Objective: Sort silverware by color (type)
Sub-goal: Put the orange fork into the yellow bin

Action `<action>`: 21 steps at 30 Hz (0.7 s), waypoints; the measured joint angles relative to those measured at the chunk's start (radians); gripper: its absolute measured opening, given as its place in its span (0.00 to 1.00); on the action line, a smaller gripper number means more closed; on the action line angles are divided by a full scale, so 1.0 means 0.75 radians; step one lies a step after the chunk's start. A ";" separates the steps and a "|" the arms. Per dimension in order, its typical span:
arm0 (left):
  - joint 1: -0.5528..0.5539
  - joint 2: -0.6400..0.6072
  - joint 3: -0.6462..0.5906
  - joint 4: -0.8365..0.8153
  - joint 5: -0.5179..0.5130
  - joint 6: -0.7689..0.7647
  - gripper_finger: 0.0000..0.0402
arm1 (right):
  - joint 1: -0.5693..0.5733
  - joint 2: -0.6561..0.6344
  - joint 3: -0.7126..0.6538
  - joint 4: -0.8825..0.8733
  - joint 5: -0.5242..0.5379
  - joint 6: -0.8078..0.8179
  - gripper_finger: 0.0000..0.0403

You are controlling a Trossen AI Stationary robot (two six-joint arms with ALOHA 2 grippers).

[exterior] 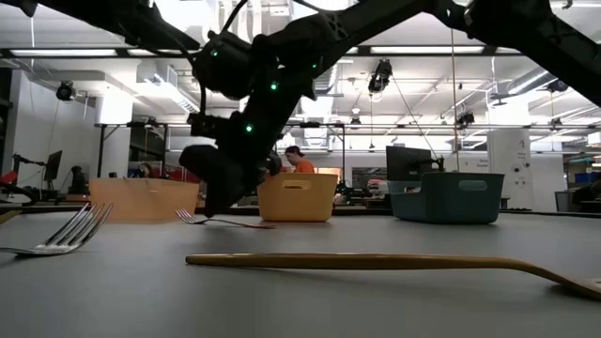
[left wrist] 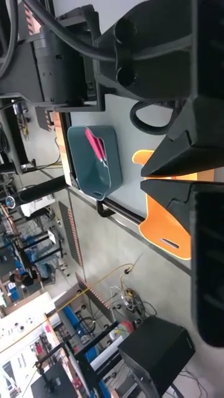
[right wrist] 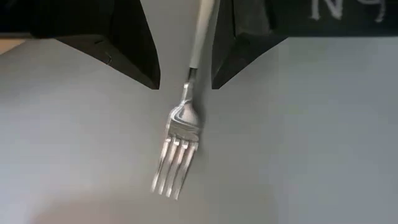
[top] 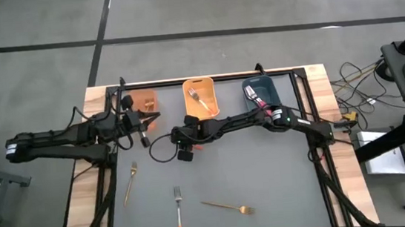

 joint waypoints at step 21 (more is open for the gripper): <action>0.000 0.009 0.000 0.013 0.000 0.010 0.00 | 0.020 -0.105 -0.009 -0.047 -0.022 0.025 0.19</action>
